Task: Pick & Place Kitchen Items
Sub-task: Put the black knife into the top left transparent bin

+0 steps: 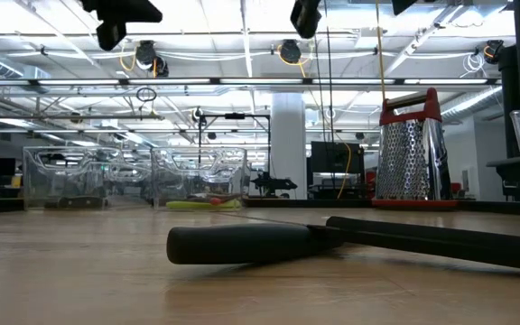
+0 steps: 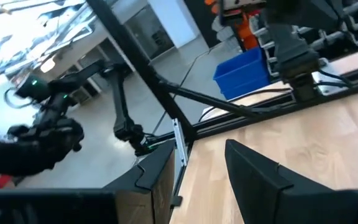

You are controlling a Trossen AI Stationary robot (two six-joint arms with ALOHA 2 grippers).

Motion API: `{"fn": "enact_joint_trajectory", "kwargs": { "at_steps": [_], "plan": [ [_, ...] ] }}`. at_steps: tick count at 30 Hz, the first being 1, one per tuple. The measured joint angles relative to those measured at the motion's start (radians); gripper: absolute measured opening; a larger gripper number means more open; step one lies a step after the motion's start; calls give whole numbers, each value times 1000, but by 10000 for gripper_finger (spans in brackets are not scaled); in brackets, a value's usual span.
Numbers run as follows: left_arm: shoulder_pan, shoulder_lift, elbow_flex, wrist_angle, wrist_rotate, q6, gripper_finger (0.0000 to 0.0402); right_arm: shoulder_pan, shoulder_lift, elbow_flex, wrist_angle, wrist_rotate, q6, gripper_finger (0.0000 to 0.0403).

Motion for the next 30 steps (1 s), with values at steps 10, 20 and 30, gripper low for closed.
{"fn": "enact_joint_trajectory", "kwargs": {
  "at_steps": [10,20,30],
  "plan": [
    [-187,-175,-156,122,-147,6,7,125,0,0,-8,106,-115,134],
    [-329,-254,-237,113,-223,-19,22,244,0,7,-182,312,-118,134],
    [-432,-288,-327,127,-311,-76,24,333,93,176,-468,419,-145,134]
  ]
}}
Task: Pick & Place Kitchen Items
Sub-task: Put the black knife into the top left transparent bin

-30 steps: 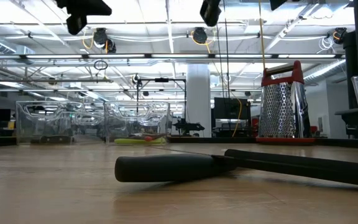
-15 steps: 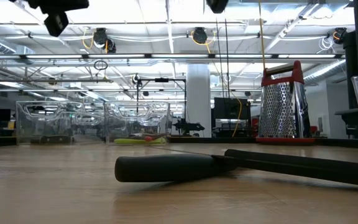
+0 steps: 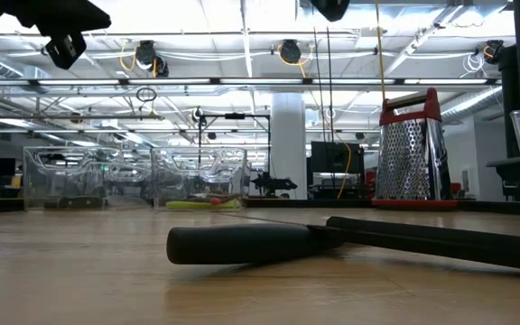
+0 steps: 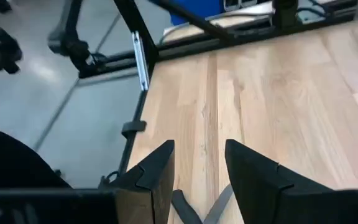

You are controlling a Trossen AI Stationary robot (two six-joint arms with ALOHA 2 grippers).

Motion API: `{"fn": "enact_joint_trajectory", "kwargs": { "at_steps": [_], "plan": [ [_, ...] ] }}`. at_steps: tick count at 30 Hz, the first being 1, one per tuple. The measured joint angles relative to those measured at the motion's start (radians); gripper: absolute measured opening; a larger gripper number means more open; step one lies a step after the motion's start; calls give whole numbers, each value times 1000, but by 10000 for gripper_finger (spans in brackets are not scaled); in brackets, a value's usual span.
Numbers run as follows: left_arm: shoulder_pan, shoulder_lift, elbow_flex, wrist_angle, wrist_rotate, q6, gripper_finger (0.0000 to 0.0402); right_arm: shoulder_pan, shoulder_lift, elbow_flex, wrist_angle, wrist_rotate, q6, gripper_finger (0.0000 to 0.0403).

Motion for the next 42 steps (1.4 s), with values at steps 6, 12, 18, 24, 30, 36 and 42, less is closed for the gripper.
{"fn": "enact_joint_trajectory", "kwargs": {
  "at_steps": [6,12,18,24,30,36,42],
  "plan": [
    [-63,1,-21,1,-71,-19,24,27,151,148,-271,-86,3,134],
    [-119,1,-23,3,-114,-27,24,27,214,197,-357,-182,58,134],
    [-151,4,-23,22,-116,-29,24,43,267,194,-424,-214,83,146],
    [-159,4,-23,31,-124,-28,24,81,313,193,-445,-214,81,196],
    [-159,4,-23,46,-124,-25,24,113,350,194,-444,-212,92,242],
    [-158,4,-23,46,-125,-27,24,121,401,194,-439,-212,113,258],
    [-158,4,-23,46,-126,-26,24,120,473,194,-386,-209,184,259]
  ]
}}
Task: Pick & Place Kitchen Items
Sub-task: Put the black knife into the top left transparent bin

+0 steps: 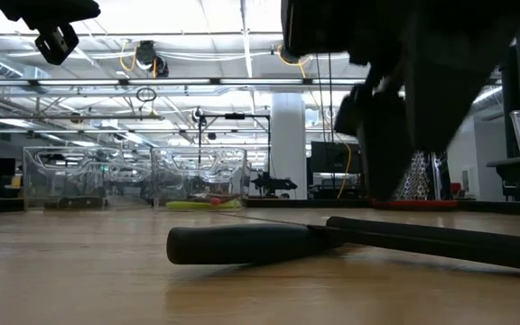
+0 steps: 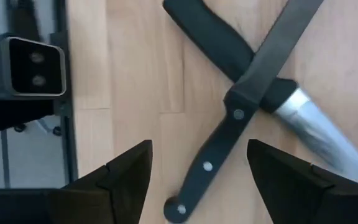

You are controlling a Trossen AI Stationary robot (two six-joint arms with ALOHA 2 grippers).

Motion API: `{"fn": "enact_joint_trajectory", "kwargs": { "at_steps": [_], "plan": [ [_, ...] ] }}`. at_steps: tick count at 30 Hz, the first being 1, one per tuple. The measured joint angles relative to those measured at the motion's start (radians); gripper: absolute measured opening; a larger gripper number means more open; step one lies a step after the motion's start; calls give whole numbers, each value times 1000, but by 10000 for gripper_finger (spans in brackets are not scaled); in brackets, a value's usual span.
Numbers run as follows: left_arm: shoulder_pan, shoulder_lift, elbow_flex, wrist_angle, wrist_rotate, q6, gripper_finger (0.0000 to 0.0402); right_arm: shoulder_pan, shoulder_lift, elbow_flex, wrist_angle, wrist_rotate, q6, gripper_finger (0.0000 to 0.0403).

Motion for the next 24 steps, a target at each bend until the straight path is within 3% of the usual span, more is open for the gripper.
{"fn": "enact_joint_trajectory", "kwargs": {
  "at_steps": [9,16,24],
  "plan": [
    [0,0,0,-1,-1,4,24,0,79,2,12,6,124,259],
    [0,0,0,-2,-1,5,24,9,127,5,13,80,268,255],
    [0,0,0,-2,-1,4,24,40,133,3,-25,200,346,187]
  ]
}}
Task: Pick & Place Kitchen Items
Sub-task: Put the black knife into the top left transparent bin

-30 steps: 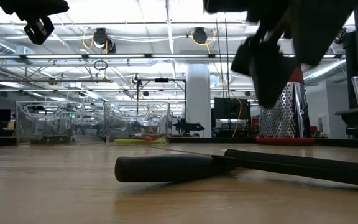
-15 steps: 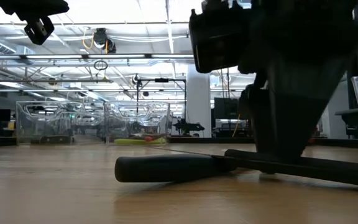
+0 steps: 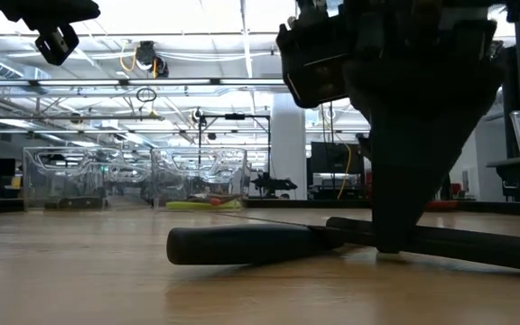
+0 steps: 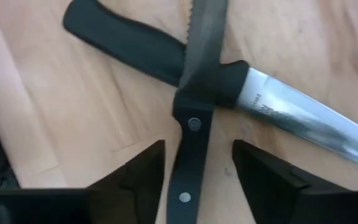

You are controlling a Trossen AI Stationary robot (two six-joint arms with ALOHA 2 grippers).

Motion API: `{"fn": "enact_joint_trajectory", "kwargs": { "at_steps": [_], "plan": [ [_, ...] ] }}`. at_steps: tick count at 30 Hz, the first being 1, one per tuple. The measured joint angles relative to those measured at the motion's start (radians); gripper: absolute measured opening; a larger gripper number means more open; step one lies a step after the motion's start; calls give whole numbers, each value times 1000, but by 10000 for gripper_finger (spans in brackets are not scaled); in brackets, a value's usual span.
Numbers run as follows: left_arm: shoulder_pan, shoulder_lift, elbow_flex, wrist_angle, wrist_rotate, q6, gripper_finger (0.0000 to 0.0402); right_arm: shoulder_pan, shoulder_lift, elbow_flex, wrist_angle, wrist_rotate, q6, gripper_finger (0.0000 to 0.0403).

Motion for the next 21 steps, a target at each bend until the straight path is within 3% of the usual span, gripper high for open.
{"fn": "enact_joint_trajectory", "kwargs": {
  "at_steps": [10,21],
  "plan": [
    [0,0,0,1,0,-3,24,31,-4,-2,-8,44,146,55],
    [0,0,0,2,3,-16,24,32,-91,-9,64,-21,186,50]
  ]
}}
